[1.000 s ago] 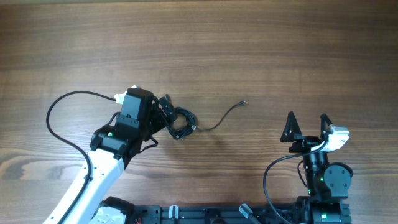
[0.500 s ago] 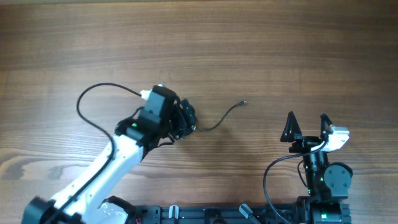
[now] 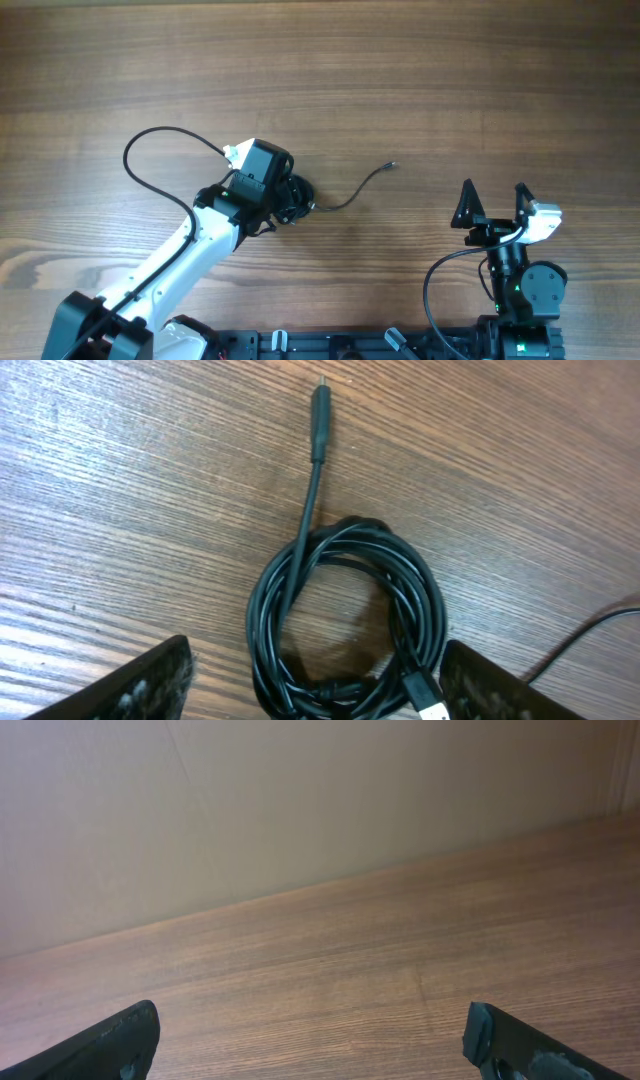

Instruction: Untangle cables

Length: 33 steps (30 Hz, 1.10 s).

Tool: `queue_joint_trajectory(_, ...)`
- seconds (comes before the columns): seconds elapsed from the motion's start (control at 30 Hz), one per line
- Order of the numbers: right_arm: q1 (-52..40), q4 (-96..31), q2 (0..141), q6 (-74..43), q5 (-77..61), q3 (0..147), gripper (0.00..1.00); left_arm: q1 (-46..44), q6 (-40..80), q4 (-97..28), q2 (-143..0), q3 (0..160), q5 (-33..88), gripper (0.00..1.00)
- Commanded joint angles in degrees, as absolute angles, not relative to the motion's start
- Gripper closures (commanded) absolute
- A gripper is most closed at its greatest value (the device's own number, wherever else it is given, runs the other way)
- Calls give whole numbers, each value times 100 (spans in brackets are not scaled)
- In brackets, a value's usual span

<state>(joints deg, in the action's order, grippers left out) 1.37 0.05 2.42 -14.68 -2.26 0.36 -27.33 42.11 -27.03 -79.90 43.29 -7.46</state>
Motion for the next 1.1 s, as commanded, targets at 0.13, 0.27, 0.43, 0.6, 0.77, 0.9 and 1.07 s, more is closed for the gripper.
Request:
queue_joint_trajectory(0.13,115,32,255,-1367,-130,30,0,-2749,4029,-2541,-8910,4296,-1059,38)
queue_joint_trajectory(0.27,115,32,255,-1367,-130,30,0,-2749,4029,-2187,-9332,4296,-1061,74)
queue_joint_trajectory(0.43,115,32,255,-1369,-130,30,0,-2740,3719,-1758,-9223,4353,-1107,96)
queue_joint_trajectory(0.6,115,82,255,-2252,-475,30,0,-2700,3063,-1778,-8270,4515,-1103,96)
queue_joint_trajectory(0.77,113,198,357,-7472,-2600,30,0,-2700,2742,-1824,-7030,4515,-1100,96)
queue_joint_trajectory(0.9,113,657,366,-7765,-2880,30,0,-2700,2768,-1914,-6713,4512,-963,96)
queue_joint_trajectory(1.07,113,1369,460,-7369,-3979,102,5,-2700,2786,-1857,-6716,4512,30,96)
